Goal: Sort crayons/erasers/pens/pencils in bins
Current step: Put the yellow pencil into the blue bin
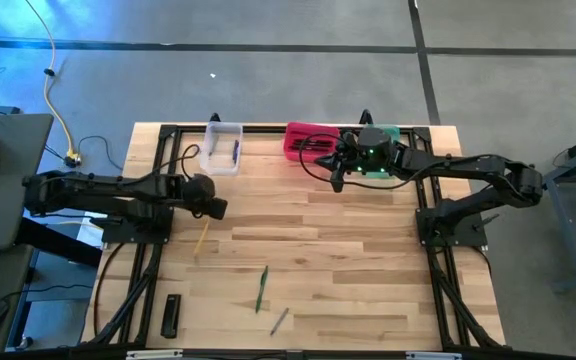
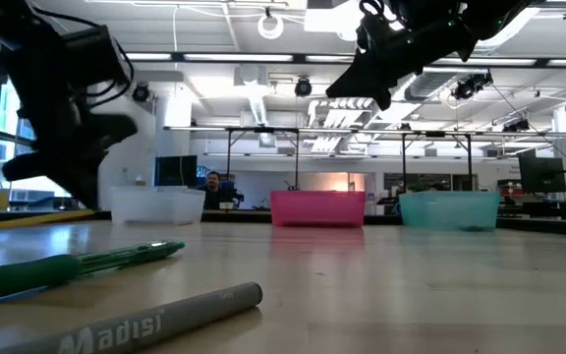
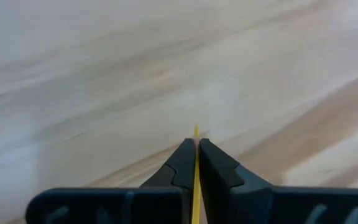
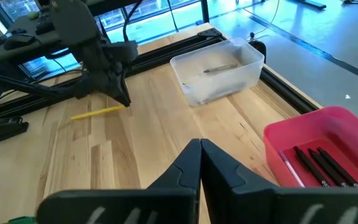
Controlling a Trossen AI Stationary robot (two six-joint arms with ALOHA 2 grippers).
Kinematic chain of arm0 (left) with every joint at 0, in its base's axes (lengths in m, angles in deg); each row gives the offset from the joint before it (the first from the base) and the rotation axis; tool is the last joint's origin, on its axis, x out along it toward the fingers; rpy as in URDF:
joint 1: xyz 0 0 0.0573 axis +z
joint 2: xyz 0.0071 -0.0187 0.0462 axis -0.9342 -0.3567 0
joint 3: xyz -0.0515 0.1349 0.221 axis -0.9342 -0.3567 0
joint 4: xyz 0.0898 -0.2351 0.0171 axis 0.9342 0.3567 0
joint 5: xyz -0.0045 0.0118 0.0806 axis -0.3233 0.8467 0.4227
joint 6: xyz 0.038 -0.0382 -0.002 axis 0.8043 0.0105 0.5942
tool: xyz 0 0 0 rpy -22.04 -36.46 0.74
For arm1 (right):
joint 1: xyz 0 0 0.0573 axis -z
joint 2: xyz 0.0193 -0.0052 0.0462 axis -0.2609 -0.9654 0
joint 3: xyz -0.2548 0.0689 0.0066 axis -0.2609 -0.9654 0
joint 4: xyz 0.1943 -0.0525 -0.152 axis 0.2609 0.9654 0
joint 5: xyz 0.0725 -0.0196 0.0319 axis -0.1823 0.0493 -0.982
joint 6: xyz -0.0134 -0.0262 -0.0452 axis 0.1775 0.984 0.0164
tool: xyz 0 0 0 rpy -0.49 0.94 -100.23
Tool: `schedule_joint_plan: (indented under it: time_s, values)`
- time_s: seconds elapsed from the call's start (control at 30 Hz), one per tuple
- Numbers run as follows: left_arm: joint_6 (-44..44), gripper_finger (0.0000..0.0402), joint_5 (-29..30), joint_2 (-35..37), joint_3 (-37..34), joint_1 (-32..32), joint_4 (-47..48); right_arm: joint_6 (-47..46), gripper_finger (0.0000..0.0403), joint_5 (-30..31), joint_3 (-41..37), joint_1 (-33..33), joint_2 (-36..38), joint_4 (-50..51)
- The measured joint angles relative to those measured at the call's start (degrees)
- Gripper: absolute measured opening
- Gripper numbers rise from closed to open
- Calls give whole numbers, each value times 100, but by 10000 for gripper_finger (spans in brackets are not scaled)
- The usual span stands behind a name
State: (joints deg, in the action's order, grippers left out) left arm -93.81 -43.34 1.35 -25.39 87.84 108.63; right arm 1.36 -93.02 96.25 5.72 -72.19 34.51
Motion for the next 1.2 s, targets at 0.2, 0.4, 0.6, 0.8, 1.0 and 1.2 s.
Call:
schedule_joint_plan:
  time_s: [0.2,0.4,0.6,0.8,1.0,1.2]
  values:
    - [-83,1,22,271,14,-2,-1385,-37,0,0,0,0,0,34]
    - [9,1,138,279,21,0,-2983,-436,0,-85,0,2,-19,41]
    - [116,1,257,281,23,3,-4080,-1362,0,-533,0,-72,-223,-162]
    - [117,1,365,281,29,4,-4521,-2268,26,-815,0,-446,-963,-1314]
    - [117,0,400,285,29,4,-4608,-3000,97,-966,0,-704,-1895,-2514]
    - [113,0,410,285,31,4,-4610,-3213,146,-1018,298,-751,-2711,-3050]
